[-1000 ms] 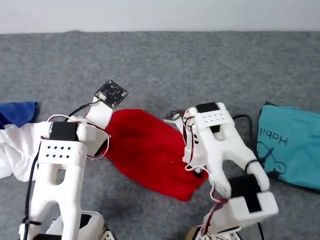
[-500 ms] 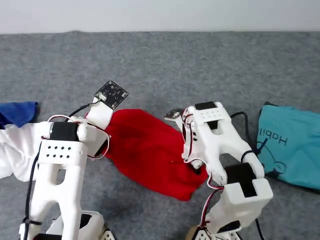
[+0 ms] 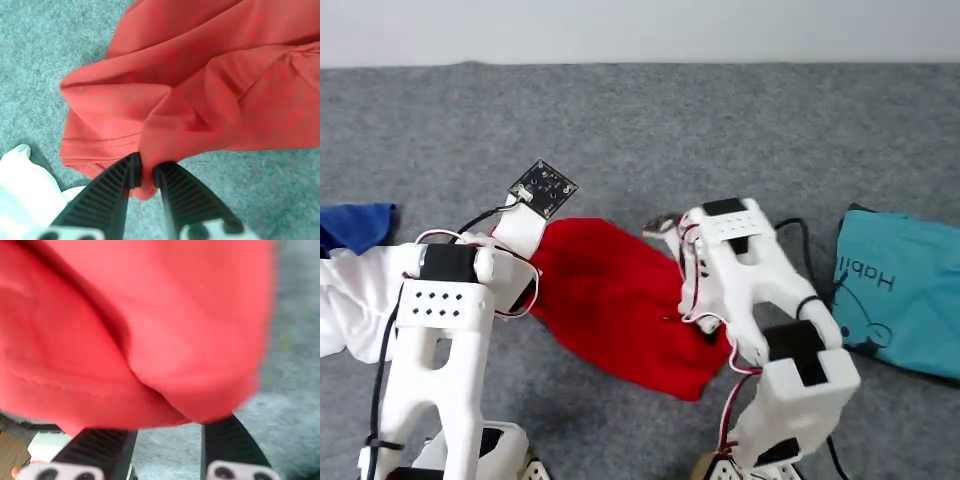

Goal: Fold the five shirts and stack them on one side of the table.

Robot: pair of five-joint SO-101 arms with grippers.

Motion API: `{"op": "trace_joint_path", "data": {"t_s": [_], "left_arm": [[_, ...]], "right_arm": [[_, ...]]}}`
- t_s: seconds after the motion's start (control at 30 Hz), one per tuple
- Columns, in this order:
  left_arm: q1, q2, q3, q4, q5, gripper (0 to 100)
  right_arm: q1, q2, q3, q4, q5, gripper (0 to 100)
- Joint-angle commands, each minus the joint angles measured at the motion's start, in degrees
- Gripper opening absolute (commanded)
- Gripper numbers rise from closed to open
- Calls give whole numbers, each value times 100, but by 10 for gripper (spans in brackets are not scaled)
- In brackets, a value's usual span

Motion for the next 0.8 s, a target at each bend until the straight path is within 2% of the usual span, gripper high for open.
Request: {"op": "trace_joint_path", "data": {"t_s": [0.0, 0.13, 0.27, 0.37, 0.47, 0.57, 0.77], "left_arm": [[0, -141, -57, -123, 44, 6], [0, -132, -22, -220, 44, 6], [0, -132, -31, -220, 44, 6], [-35, -141, -22, -220, 44, 6], [-26, -167, -31, -193, 53, 6], [-35, -176, -189, -176, 413, 6], [-18, -176, -1279, 387, 905, 6]], "right_arm": [[-233, 198, -211, 110, -44, 166], [-374, 567, -229, 66, -26, 157], [-382, 558, -246, 57, -35, 18], [-224, 171, -246, 259, -35, 11], [-40, -532, -246, 576, 9, 10], [136, -1464, -246, 1024, 176, 10], [488, -3582, -255, 1719, 255, 10]]}}
